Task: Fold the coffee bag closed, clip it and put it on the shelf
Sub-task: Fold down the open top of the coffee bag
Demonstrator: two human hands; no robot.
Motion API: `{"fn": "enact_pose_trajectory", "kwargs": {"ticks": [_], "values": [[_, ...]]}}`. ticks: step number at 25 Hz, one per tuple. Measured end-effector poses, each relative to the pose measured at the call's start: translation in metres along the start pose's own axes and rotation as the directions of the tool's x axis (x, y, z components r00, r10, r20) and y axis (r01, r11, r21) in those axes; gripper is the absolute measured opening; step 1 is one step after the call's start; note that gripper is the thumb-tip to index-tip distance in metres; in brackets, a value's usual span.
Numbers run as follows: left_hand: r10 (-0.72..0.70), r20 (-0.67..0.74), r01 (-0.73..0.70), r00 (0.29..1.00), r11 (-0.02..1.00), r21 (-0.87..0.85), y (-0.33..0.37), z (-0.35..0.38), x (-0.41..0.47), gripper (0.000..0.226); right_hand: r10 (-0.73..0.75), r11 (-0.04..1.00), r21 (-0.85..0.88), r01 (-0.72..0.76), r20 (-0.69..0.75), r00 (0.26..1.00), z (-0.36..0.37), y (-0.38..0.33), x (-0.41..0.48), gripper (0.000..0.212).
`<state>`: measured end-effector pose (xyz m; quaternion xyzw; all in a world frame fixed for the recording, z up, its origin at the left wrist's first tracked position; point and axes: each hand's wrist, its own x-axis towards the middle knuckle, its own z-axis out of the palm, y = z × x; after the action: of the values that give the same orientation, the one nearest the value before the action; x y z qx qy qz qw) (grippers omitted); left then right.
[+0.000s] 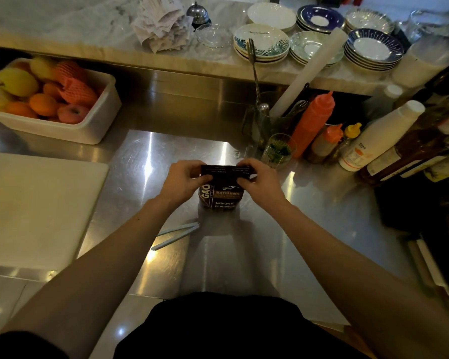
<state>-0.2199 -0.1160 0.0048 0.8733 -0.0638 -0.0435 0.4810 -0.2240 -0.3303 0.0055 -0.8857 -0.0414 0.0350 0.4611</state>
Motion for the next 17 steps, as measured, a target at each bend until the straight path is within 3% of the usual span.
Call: {"fn": "enact_pose_trajectory", "kwargs": {"ticks": [3,7,10,17], "values": [[-0.008,-0.057,0.007,0.998,1.000,-0.009,0.000,0.007,-0.001,0.009,0.043,0.998,-0.044,-0.046,-0.061,0.997,0.005,0.003,0.001,0.015],[-0.042,-0.102,0.034,0.994,0.996,-0.078,-0.004,0.014,-0.007,0.015,0.100,0.995,0.019,-0.098,-0.118,0.988,0.009,0.004,-0.002,0.007],[-0.075,-0.036,0.074,0.996,0.997,-0.038,-0.005,0.018,-0.009,0.025,0.061,0.998,0.017,-0.059,-0.126,0.990,0.009,0.008,-0.004,0.006],[-0.099,-0.128,0.088,0.987,0.992,-0.092,-0.004,0.008,-0.019,0.009,-0.045,0.999,0.021,0.048,-0.106,0.993,0.004,-0.005,-0.003,0.008]]}}
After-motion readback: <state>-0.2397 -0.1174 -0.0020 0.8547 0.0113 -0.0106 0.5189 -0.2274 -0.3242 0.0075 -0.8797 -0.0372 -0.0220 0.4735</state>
